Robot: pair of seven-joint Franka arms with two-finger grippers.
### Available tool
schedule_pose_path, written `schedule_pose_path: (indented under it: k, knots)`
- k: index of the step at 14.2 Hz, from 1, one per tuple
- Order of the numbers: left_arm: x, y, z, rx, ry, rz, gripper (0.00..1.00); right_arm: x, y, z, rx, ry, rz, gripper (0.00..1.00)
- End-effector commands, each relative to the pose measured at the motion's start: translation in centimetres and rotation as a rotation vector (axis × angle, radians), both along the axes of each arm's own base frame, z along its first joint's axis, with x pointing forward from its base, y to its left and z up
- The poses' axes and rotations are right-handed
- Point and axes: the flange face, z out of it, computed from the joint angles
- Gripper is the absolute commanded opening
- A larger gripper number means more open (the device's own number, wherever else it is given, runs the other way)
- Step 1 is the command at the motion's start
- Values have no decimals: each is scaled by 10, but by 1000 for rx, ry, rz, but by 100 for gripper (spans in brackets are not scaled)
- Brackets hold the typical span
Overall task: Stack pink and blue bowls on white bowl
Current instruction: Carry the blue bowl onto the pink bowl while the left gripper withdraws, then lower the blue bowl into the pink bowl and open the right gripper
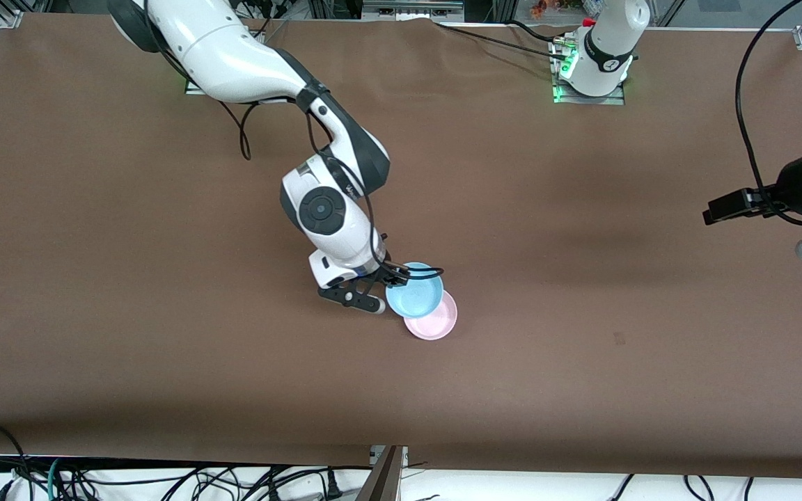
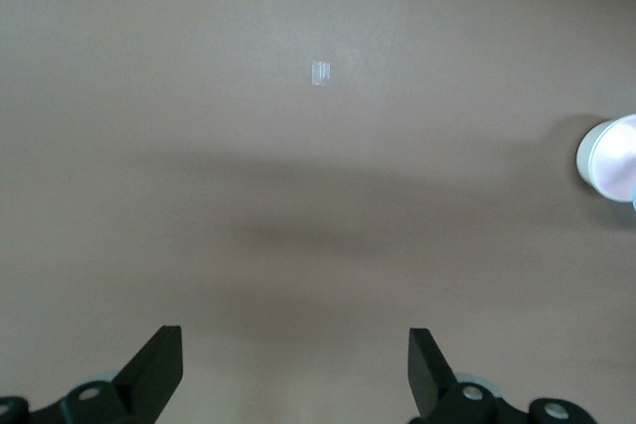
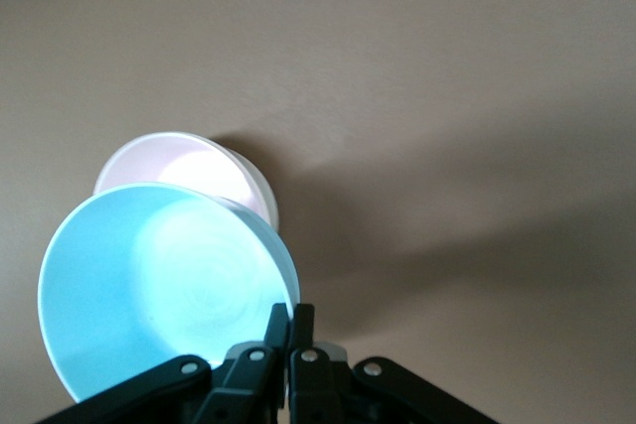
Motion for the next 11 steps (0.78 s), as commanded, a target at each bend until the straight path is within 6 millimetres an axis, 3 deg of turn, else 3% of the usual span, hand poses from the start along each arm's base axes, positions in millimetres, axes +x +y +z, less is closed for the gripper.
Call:
schedule_pose_path:
  k: [1, 5, 11]
  knots:
    - [-10, -16, 0, 26, 16, -54, 100, 12, 10, 1, 47, -76, -43, 0]
    - [-10, -16, -1, 26, 19, -54, 100, 18, 11, -21, 69, -121, -44, 0]
    - [-10, -20, 0, 23, 15, -60, 100, 11, 20, -27, 64, -121, -32, 0]
